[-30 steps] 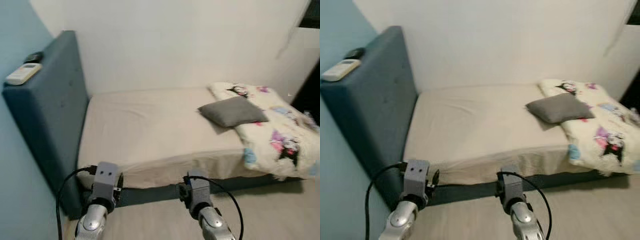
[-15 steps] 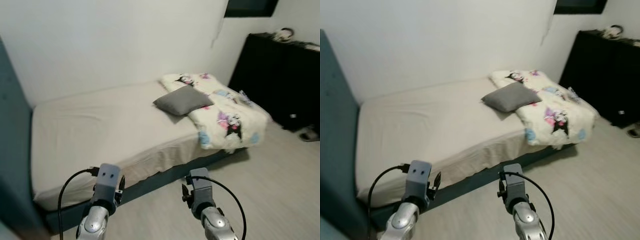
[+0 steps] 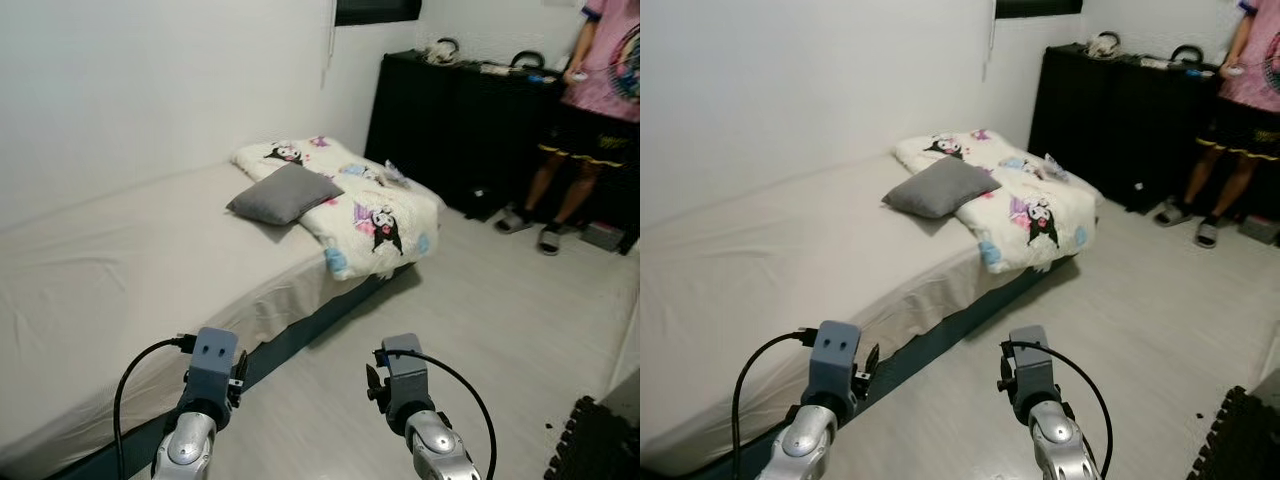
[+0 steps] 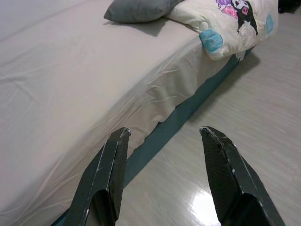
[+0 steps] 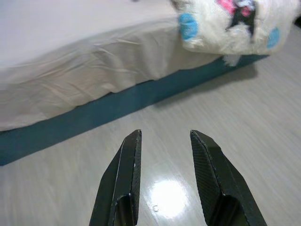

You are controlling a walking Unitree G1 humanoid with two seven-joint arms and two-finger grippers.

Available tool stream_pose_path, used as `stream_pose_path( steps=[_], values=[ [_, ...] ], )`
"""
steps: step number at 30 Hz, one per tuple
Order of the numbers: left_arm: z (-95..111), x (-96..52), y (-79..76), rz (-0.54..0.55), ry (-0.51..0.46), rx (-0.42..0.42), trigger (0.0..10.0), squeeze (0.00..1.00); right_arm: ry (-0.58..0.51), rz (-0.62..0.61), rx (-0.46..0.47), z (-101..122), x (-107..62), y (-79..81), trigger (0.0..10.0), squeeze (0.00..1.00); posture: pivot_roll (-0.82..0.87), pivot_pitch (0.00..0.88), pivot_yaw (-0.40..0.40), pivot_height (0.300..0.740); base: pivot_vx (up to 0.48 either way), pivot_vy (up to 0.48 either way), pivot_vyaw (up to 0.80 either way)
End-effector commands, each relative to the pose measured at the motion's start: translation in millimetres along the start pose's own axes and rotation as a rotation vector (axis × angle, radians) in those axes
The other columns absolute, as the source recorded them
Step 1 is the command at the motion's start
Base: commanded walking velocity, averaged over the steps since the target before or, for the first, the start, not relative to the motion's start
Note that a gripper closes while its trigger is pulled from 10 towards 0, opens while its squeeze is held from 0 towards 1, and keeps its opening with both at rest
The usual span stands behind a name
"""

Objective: Clean up the room

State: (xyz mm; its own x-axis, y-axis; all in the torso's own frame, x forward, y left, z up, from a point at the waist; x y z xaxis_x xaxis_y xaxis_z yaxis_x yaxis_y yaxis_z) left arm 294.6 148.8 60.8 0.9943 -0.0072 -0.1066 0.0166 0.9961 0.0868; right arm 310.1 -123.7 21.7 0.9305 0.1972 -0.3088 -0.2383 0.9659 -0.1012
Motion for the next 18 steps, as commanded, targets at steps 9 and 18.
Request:
stream_pose_path(
  steps=[9, 18],
  values=[
    [0.6, -3.3, -0.5, -0.006, -0.016, -0.024, 10.0, 0.0, -0.001, 0.026, -0.01, -1.3, -1.3, 6.5, 10.0, 0.0, -0.01, 0.061, -0.049, 0.735, 0.0, 0.0, 0.0],
    [2.2, -2.3, 0.6, -0.006, -0.018, -0.031, 10.0, 0.0, 0.002, 0.034, -0.008, -1.5, -1.3, 6.8, 10.0, 0.0, -0.01, 0.057, -0.052, 0.735, 0.0, 0.0, 0.0]
  ],
)
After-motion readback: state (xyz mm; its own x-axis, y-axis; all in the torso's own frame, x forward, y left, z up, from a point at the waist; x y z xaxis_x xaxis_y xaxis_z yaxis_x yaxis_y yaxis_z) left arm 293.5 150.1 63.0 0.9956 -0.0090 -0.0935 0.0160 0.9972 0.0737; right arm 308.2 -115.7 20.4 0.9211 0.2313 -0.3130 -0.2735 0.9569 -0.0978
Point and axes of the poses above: a point about 5 cm out from each wrist's last joint towards the gripper, its own x axis pointing out of the wrist towards the gripper, its own z axis along the axis of the wrist's last joint, y = z × x, the point moved 2 cm from there along x, pointing out of the wrist towards the gripper, and after that the axes turned 3 degrees about -x, right-handed, at the moved point
